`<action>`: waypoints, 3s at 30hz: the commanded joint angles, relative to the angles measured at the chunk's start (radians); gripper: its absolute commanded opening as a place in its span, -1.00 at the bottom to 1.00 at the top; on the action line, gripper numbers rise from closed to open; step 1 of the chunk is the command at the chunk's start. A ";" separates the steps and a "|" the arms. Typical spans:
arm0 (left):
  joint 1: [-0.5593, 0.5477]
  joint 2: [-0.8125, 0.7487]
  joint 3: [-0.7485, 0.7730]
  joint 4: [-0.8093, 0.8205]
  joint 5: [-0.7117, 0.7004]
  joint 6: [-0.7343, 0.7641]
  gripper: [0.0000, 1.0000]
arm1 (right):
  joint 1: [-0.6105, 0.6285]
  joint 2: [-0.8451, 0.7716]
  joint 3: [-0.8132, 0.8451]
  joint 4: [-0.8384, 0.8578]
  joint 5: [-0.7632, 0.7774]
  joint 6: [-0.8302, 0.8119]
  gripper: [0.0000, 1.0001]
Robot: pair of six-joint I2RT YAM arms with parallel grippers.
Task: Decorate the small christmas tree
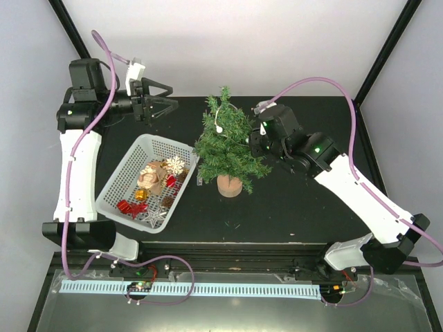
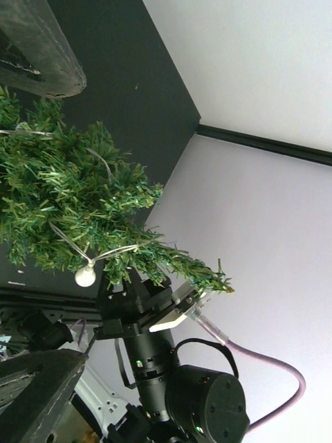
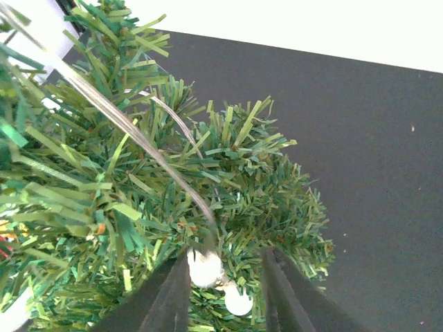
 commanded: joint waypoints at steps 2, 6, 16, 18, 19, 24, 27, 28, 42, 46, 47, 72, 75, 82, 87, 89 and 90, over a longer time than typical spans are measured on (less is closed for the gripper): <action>0.030 -0.033 0.046 -0.112 -0.029 0.085 0.98 | -0.006 -0.061 -0.005 0.013 -0.006 0.014 -0.05; 0.043 -0.041 0.058 -0.179 -0.075 0.135 0.98 | -0.006 -0.105 0.012 -0.016 0.040 0.007 0.20; 0.061 -0.074 0.100 -0.417 -0.289 0.340 0.98 | -0.005 -0.273 0.021 -0.100 0.088 0.058 0.19; 0.060 -0.075 0.110 -0.485 -0.335 0.395 0.98 | -0.005 -0.269 0.043 -0.166 0.083 0.081 0.18; 0.061 -0.075 0.112 -0.511 -0.366 0.407 0.98 | -0.006 -0.268 0.050 -0.199 0.083 0.097 0.17; 0.062 -0.089 0.092 -0.642 -0.538 0.478 0.98 | -0.005 -0.357 -0.042 -0.244 0.011 0.147 0.17; 0.067 -0.142 0.018 -0.646 -0.668 0.517 0.98 | -0.004 -0.417 -0.132 -0.254 -0.043 0.148 0.17; 0.068 -0.162 -0.010 -0.643 -0.705 0.527 0.98 | -0.003 -0.434 -0.156 -0.257 -0.052 0.151 0.17; 0.120 -0.193 -0.302 -0.596 -0.959 0.530 0.78 | -0.003 -0.481 -0.298 -0.280 -0.203 0.143 0.12; 0.118 -0.178 -0.412 -0.532 -0.981 0.534 0.55 | -0.003 -0.492 -0.349 -0.267 -0.231 0.144 0.12; 0.118 -0.162 -0.442 -0.510 -0.997 0.530 0.44 | -0.003 -0.491 -0.353 -0.271 -0.231 0.144 0.12; 0.111 0.244 -0.539 -0.210 -0.953 0.458 -0.07 | -0.002 -0.435 -0.402 -0.258 -0.252 0.271 0.12; 0.111 0.268 -0.541 -0.187 -0.955 0.455 -0.07 | -0.002 -0.426 -0.394 -0.257 -0.249 0.278 0.12; 0.105 0.324 -0.529 -0.159 -0.942 0.439 -0.07 | -0.003 -0.404 -0.382 -0.250 -0.257 0.285 0.12; 0.096 0.347 -0.522 -0.136 -0.933 0.424 -0.07 | -0.002 -0.399 -0.377 -0.250 -0.257 0.285 0.12; 0.092 0.359 -0.515 -0.133 -0.929 0.418 -0.07 | -0.003 -0.398 -0.376 -0.253 -0.258 0.284 0.12; 0.090 0.366 -0.512 -0.132 -0.928 0.417 -0.07 | -0.003 -0.398 -0.375 -0.254 -0.258 0.285 0.12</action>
